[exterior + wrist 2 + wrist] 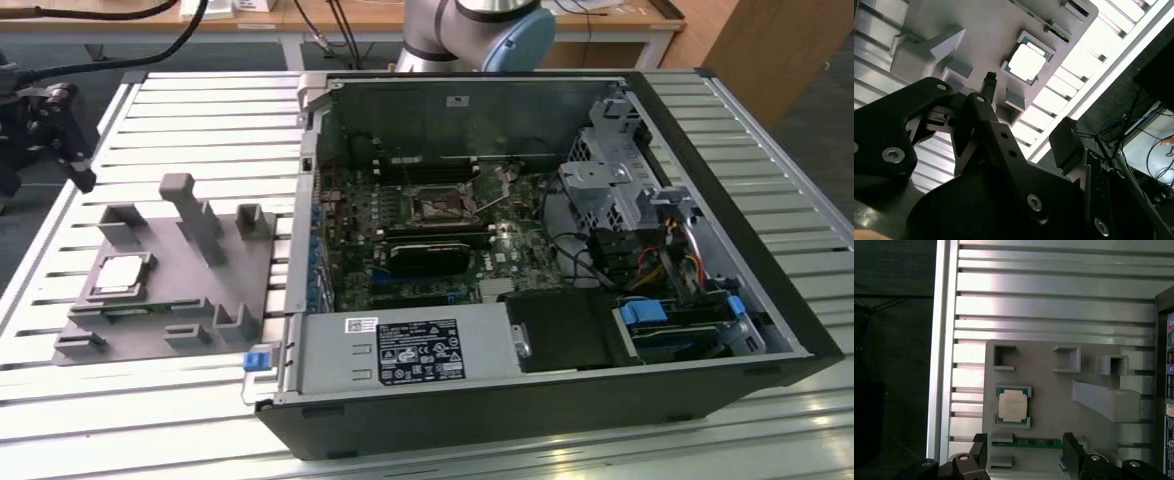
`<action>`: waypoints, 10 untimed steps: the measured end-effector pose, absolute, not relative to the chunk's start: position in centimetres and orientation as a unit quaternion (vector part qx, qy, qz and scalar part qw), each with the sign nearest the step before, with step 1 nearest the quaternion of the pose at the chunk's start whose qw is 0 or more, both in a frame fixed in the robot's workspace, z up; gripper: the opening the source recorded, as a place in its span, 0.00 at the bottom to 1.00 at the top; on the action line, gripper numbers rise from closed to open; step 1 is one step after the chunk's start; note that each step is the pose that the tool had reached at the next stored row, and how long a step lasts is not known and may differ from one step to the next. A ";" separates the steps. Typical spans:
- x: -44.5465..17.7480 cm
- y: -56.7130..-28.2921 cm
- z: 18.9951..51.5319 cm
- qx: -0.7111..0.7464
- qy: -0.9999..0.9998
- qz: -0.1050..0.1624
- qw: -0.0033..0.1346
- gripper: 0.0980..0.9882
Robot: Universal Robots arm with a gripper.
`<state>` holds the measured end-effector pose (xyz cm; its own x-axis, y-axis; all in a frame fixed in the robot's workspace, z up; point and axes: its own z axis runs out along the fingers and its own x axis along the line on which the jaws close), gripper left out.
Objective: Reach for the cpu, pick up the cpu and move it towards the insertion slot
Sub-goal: 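Pick up the cpu and move it towards the insertion slot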
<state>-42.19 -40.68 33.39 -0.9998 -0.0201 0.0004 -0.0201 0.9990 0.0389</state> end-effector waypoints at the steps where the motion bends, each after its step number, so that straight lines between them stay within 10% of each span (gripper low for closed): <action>1: -42.2 -40.7 33.2 0.010 -1.000 -0.020 0.000 0.68; 10: -42.3 -40.7 31.6 0.010 -1.000 -0.019 0.001 0.68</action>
<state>-42.30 -40.69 31.58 -0.9998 -0.0200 0.0010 -0.0200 0.9990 0.0389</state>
